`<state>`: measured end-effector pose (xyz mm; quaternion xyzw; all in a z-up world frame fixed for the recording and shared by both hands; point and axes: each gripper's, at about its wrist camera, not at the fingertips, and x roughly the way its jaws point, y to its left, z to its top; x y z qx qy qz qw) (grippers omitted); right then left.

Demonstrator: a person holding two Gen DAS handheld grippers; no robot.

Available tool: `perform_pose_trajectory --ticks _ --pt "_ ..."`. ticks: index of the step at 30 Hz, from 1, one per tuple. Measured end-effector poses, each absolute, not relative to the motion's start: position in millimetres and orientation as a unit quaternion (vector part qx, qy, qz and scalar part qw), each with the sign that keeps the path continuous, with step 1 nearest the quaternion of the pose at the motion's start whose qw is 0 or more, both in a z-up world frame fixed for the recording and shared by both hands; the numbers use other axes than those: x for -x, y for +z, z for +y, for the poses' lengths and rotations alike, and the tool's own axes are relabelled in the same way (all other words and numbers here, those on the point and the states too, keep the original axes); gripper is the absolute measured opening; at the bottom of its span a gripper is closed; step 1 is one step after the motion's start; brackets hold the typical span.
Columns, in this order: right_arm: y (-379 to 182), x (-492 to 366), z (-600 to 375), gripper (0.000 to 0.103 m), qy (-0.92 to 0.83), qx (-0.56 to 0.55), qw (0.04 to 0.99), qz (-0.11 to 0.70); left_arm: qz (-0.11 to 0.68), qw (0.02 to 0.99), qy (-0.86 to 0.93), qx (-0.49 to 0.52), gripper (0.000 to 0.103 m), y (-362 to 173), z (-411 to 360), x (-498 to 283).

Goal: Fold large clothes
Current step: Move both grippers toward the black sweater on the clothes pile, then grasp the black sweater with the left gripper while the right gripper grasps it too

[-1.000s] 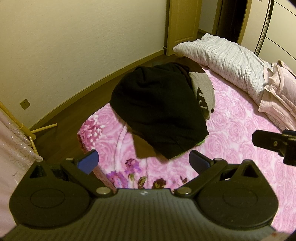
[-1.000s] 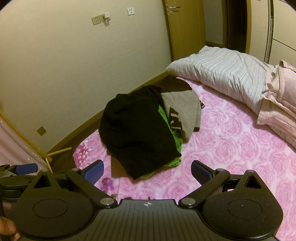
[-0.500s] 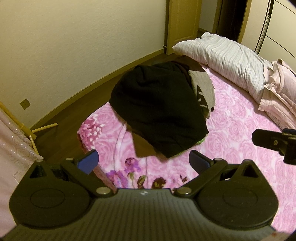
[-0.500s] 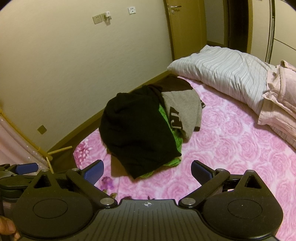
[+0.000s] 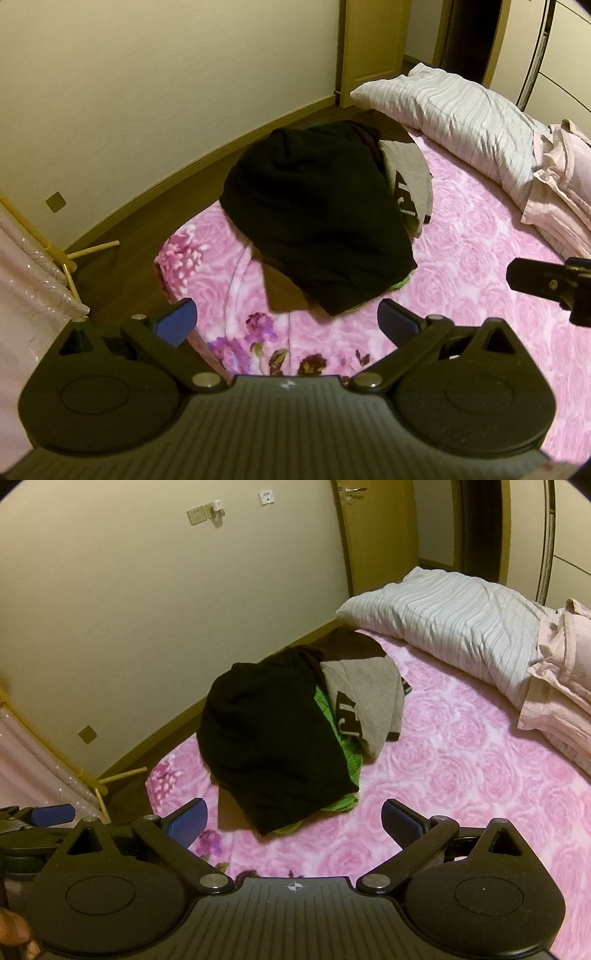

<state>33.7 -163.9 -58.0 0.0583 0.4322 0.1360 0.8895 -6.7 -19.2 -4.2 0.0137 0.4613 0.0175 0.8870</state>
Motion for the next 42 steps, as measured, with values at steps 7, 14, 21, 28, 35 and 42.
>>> perform_pose_trajectory --ticks 7,14,21,28,35,42 --pt "-67.1 -41.7 -175.5 0.098 0.148 -0.054 0.886 0.436 0.464 0.885 0.03 -0.008 0.102 -9.3 -26.5 4.3" --pt "-77.4 -55.7 -180.9 0.098 0.15 -0.05 0.882 0.443 0.47 0.882 0.032 -0.006 0.102 -21.1 -14.0 -9.6" --pt "-90.1 -95.4 -160.0 0.098 0.163 -0.022 0.891 0.423 0.456 0.889 0.011 -0.027 0.102 -44.4 27.6 -65.5" --pt "-123.8 -167.1 -106.0 0.098 0.155 0.041 0.893 0.42 0.475 0.873 -0.069 -0.086 0.102 -95.5 72.3 -169.1" --pt "-169.6 -254.7 -51.9 0.098 0.175 0.125 0.882 0.42 0.449 0.859 -0.176 -0.173 0.102 -139.6 95.7 -275.6" --pt "-235.1 -325.5 -16.2 0.097 0.219 0.215 0.853 0.423 0.394 0.815 -0.334 -0.262 0.102 -180.8 91.6 -360.8"
